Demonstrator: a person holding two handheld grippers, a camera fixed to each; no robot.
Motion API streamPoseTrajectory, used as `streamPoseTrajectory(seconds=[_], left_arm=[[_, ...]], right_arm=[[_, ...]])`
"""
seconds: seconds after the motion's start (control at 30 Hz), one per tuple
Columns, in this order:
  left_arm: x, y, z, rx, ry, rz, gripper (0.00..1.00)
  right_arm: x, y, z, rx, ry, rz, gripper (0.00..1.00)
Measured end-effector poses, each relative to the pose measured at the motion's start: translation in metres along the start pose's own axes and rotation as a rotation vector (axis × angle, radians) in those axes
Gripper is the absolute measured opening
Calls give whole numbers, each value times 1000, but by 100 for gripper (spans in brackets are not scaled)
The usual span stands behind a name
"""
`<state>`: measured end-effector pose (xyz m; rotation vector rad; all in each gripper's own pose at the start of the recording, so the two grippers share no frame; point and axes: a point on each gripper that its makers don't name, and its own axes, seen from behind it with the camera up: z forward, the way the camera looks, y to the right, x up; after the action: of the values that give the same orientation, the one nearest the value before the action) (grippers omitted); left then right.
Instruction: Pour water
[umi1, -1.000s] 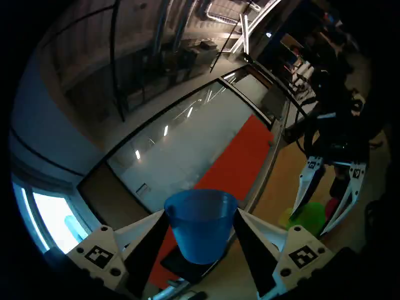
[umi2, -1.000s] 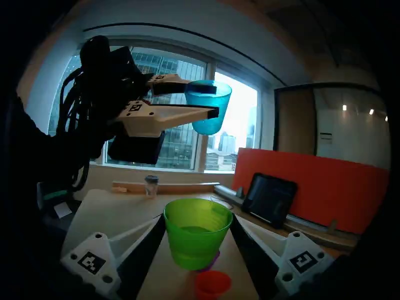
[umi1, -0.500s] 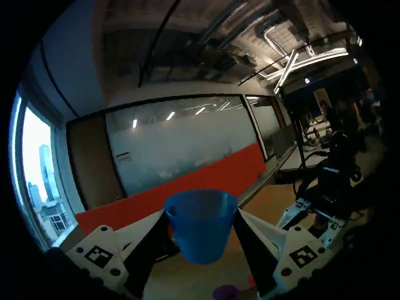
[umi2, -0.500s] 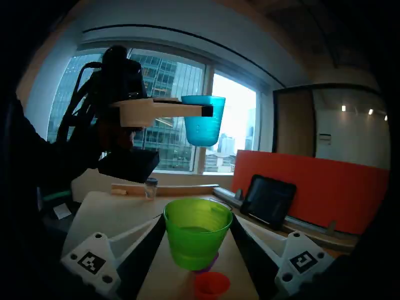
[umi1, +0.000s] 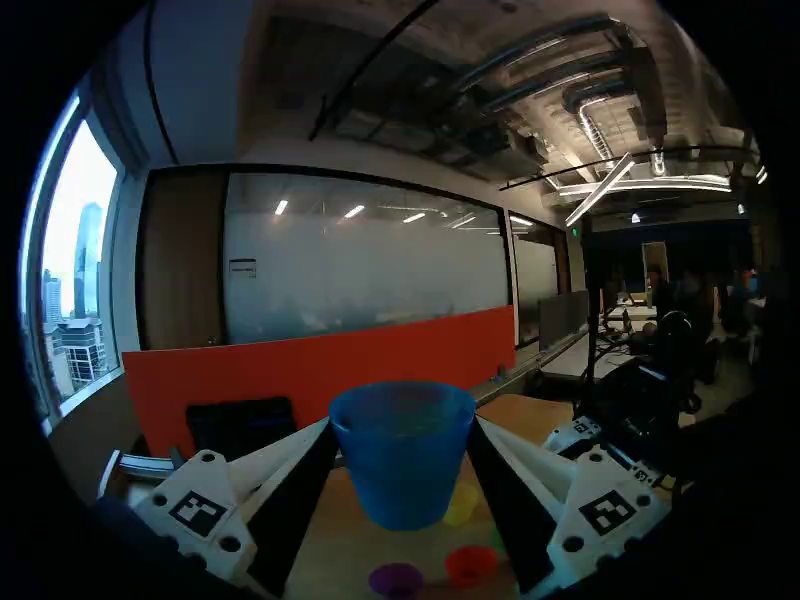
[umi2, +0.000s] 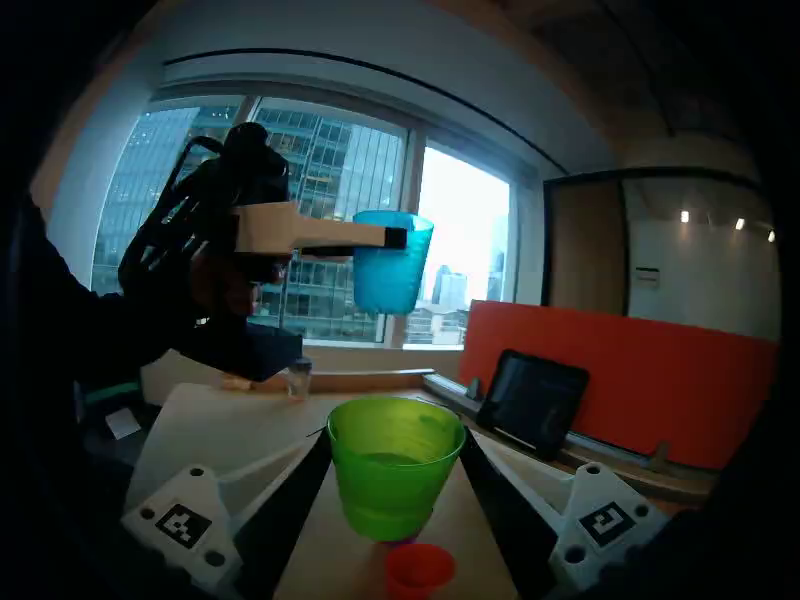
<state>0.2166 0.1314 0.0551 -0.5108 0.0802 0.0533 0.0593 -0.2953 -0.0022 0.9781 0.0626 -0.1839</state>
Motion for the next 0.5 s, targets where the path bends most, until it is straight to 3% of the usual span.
streamPoseTrajectory(seconds=[0.2, 0.5], left_arm=[[-21, -3, -7, 15, -32, 17, 86], [-53, -8, -20, 30, -58, 5, 86]], right_arm=[[0, 14, -9, -33, -13, 8, 93], [1, 47, -31, -110, -34, 22, 93]])
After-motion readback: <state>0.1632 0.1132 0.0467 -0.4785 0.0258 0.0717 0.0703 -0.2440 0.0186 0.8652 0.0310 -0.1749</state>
